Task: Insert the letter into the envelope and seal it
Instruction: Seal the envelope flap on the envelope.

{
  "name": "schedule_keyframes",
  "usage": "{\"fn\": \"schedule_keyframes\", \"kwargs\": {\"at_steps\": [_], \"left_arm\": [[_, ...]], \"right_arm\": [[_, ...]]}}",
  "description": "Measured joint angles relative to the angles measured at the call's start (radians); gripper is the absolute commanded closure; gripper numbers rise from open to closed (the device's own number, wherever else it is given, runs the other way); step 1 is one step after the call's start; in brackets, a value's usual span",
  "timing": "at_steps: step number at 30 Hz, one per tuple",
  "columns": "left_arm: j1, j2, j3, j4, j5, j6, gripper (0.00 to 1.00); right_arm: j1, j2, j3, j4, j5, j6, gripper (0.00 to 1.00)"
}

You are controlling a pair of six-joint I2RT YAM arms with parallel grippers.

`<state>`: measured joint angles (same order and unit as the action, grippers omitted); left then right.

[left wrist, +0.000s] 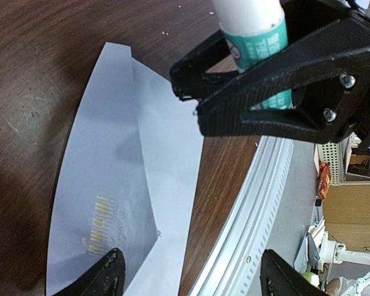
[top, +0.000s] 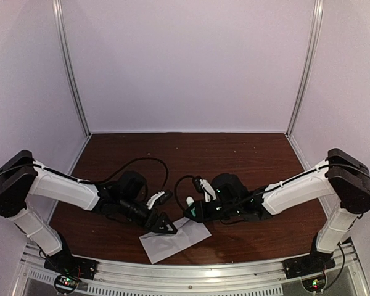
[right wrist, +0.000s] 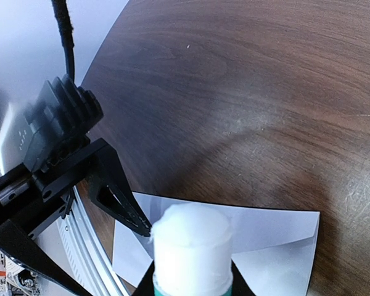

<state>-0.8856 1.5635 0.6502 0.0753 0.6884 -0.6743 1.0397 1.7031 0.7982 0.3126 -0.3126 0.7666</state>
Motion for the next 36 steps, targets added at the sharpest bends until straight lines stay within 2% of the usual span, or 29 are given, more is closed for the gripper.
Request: {"fn": "schedule_keyframes", "kwargs": {"at_steps": [17, 36], "left_arm": [[-0.005, 0.032, -0.06, 0.052, 0.01, -0.021, 0.23], [-0.015, 0.09, -0.023, 0.092, 0.012, -0.025, 0.25]], "right_arm": [[0.013, 0.121, 0.05, 0.023, -0.036, 0.027, 1.0], [0.02, 0.178, 0.054, 0.024, -0.047, 0.034, 1.0]]}}
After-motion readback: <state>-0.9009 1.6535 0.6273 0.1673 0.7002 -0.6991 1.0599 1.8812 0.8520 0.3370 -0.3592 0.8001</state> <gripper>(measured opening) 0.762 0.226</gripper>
